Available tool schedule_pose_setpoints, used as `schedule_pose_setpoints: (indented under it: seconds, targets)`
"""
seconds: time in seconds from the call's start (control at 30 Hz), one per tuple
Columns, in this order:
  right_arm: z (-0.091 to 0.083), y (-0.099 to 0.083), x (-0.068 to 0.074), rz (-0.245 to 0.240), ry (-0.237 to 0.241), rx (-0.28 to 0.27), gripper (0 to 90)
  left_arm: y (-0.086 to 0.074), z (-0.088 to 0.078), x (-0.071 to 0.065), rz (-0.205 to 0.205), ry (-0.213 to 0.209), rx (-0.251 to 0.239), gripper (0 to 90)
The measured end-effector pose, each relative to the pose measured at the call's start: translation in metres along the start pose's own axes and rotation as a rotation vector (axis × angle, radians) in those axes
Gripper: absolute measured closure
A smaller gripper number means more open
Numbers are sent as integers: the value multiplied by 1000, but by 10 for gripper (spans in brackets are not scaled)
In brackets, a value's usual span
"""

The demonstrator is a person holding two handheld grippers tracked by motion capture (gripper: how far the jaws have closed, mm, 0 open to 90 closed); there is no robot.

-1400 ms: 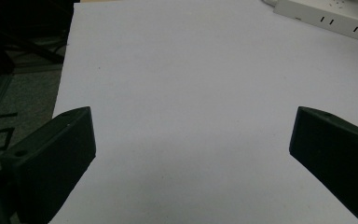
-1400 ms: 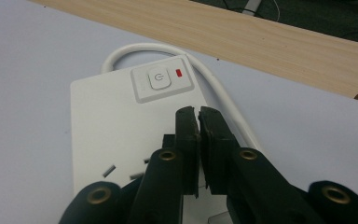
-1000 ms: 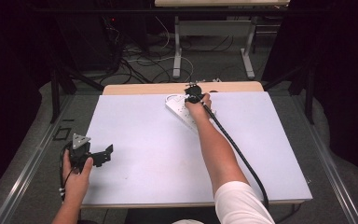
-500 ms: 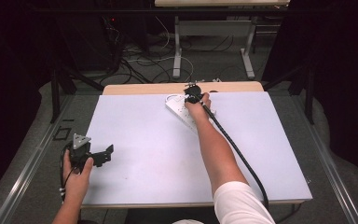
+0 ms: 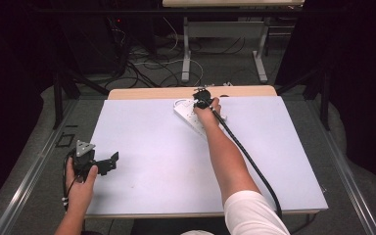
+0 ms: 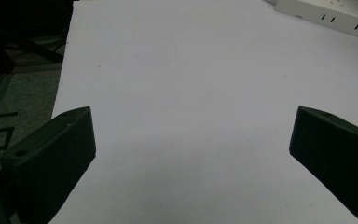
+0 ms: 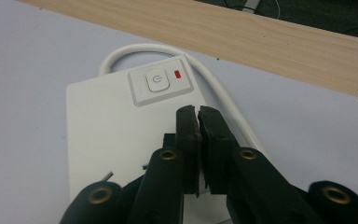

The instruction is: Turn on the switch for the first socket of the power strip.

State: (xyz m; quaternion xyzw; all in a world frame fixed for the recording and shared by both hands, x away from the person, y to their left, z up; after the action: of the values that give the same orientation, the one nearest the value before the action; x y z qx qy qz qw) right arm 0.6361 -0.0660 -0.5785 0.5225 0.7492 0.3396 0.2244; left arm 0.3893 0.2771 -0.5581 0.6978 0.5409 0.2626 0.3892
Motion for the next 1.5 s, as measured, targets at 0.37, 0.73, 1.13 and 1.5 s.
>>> schedule_pose_setpoints:
  seconds: [0.37,0.73,1.13,1.5]
  targets:
    - [0,0,-1,13,7,0,843,0,1,0,0,-3,-2,1]
    - [-4,0,-4,0,3,26,788,1,2,-2,7,-10,7,1]
    - [-13,5,-6,19,11,29,679,1,4,-3,7,-12,1,1]
    - [-23,6,-9,19,16,63,574,-1,5,-3,5,-12,13,1]
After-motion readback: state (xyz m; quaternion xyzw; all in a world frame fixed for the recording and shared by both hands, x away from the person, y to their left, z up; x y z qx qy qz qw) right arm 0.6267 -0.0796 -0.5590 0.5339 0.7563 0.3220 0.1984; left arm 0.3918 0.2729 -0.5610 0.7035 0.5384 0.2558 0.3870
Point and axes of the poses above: each handheld gripper's, and its own axes: z roughly forward along the jaws, y roughly out of its top, x roughly to its left, the point moved 6 cm from there along z, roughly forward along the jaws, and after that the axes turned 2 degrees about -y, right-handed, at the moved point
